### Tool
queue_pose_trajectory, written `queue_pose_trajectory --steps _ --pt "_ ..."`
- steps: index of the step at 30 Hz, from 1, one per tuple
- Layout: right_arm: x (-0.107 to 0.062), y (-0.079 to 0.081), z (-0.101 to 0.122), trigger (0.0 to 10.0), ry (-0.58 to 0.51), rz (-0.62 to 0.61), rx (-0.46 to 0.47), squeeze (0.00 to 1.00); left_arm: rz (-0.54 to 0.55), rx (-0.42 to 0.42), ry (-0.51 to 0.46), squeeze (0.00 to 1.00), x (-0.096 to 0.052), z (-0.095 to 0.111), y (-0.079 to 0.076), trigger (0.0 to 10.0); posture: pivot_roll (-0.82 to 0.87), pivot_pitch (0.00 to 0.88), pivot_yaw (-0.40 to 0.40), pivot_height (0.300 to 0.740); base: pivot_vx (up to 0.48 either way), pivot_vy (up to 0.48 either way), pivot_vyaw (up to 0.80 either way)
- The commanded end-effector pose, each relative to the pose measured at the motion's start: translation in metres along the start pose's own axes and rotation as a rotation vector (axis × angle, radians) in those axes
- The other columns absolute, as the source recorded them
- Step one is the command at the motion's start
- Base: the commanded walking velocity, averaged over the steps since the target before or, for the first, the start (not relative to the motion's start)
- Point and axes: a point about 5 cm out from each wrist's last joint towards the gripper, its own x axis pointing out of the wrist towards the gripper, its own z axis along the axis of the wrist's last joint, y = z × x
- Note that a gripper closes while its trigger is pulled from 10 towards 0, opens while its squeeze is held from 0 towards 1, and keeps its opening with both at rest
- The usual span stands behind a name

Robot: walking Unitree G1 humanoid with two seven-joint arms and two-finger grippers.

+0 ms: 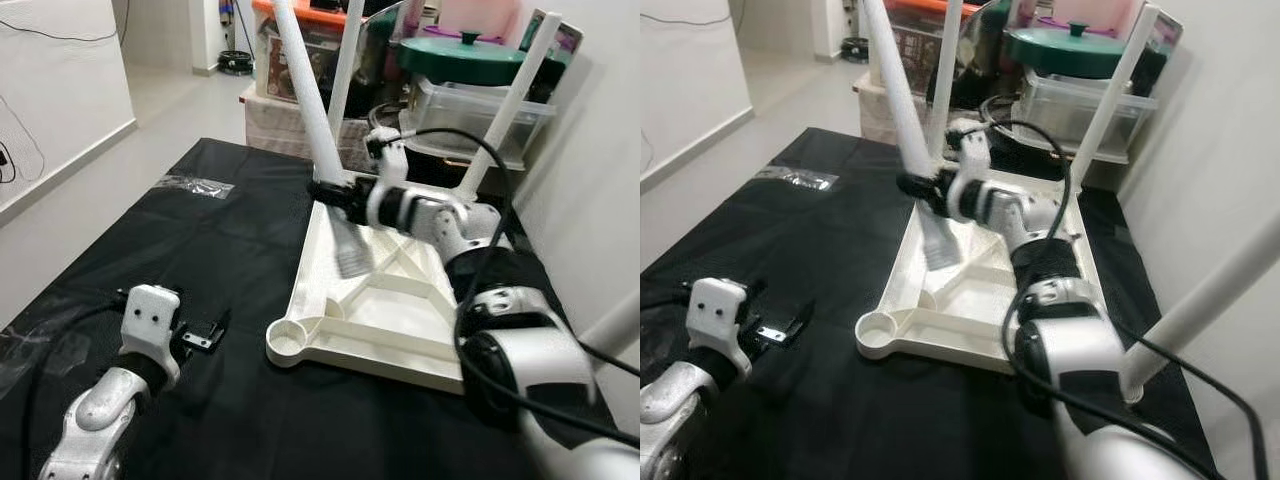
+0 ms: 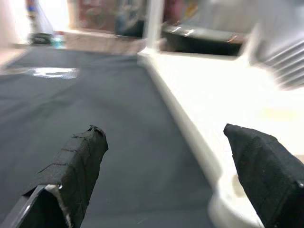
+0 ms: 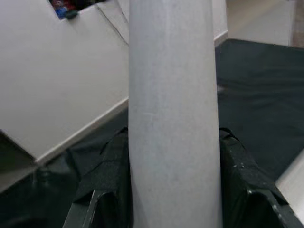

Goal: Building children table

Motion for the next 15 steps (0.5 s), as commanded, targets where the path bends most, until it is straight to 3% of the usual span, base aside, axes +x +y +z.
queue_pose_trajectory --steps 1,3,6,8,9,13,15 --pt "0.000 0.001 -0.001 0.0 -0.028 -0.004 0.015 0.00 -0.042 -0.056 -0.018 0.00 0.001 0.003 -0.006 10.0 0.07 0.000 -0.149 0.740 0.000 0.000 0.00" --pt "0.018 0.027 -0.014 0.0 -0.057 0.048 0.054 0.00 -0.121 -0.113 -0.045 0.00 0.002 0.009 -0.012 10.0 0.09 0.000 -0.143 0.740 0.000 0.000 0.00" --pt "0.021 0.035 -0.017 0.0 -0.066 0.065 0.068 0.00 -0.144 -0.121 -0.049 0.00 0.002 0.010 -0.014 10.0 0.09 0.000 -0.142 0.740 0.000 0.000 0.00" --pt "0.029 0.056 -0.022 0.0 -0.083 0.111 0.080 0.00 -0.186 -0.131 -0.038 0.00 0.005 0.010 -0.016 10.0 0.08 0.000 -0.135 0.740 0.000 0.000 0.00" --pt "0.029 0.056 -0.022 0.0 -0.083 0.111 0.080 0.00 -0.186 -0.131 -0.038 0.00 0.005 0.010 -0.016 10.0 0.08 0.000 -0.135 0.740 0.000 0.000 0.00" --pt "0.034 0.090 -0.022 0.0 -0.114 0.206 0.075 0.00 -0.226 -0.160 -0.028 0.00 0.016 0.008 -0.015 10.0 0.07 0.000 -0.126 0.740 0.000 0.000 0.00" --pt "0.034 0.099 -0.022 0.0 -0.125 0.235 0.074 0.00 -0.233 -0.176 -0.027 0.00 0.020 0.008 -0.015 10.0 0.07 0.000 -0.123 0.740 0.000 0.000 0.00"
